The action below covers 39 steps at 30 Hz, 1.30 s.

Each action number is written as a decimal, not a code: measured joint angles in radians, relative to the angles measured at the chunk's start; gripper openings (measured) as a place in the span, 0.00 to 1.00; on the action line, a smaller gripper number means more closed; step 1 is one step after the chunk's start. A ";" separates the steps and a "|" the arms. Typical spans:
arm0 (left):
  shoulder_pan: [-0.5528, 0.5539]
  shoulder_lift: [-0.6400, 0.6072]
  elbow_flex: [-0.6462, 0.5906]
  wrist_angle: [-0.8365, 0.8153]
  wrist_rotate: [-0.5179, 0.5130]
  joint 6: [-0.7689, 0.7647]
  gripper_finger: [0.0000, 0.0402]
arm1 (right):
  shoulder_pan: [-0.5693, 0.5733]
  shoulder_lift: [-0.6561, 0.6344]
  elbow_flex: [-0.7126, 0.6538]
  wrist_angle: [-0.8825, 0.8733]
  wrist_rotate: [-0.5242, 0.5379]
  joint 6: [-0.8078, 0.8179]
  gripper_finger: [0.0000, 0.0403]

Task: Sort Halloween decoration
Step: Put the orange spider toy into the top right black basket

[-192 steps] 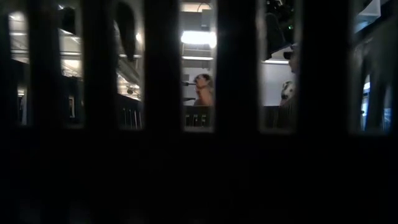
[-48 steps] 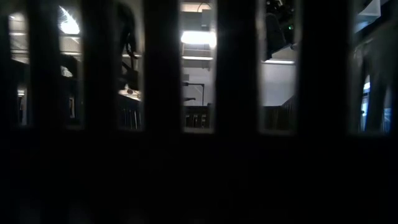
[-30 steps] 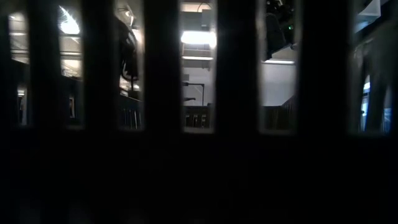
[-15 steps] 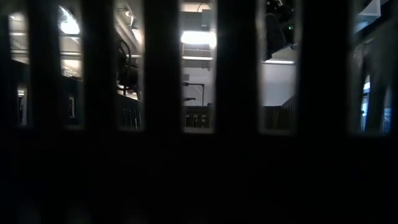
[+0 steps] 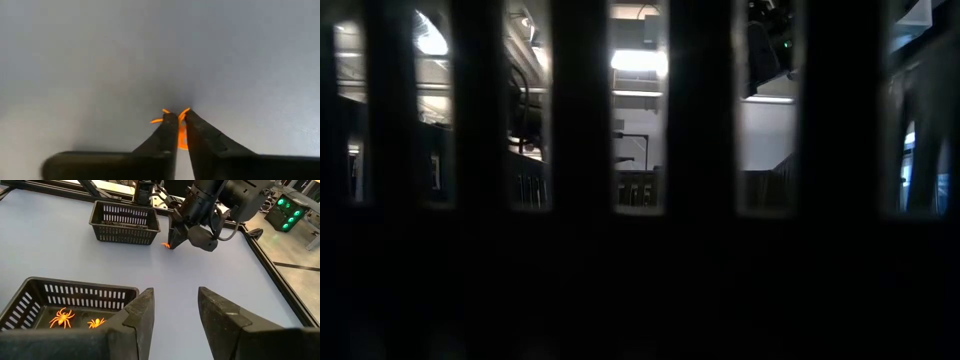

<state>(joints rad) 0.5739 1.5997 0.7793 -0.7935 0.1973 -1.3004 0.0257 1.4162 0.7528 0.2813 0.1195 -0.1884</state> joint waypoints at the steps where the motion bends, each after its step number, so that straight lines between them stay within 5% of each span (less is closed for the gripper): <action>1: 0.000 0.000 0.003 -0.001 0.001 0.001 0.03 | 0.000 0.000 0.000 0.000 0.000 0.000 0.37; 17: -0.001 0.005 0.084 0.008 0.098 0.073 0.00 | 0.000 0.000 0.000 0.000 0.000 0.000 0.37; 27: -0.076 0.004 0.205 0.028 0.301 0.080 0.00 | 0.000 0.000 0.000 0.000 0.000 0.000 0.37; 33: -0.252 0.003 0.230 0.335 0.388 0.050 0.00 | 0.000 0.000 0.000 0.000 0.000 0.000 0.37; 39: -0.401 0.002 0.231 0.574 0.261 -0.018 0.00 | 0.000 0.000 0.000 0.000 0.000 0.000 0.37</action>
<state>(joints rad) 0.1728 1.6020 1.0100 -0.2190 0.4584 -1.3181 0.0254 1.4162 0.7528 0.2813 0.1196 -0.1886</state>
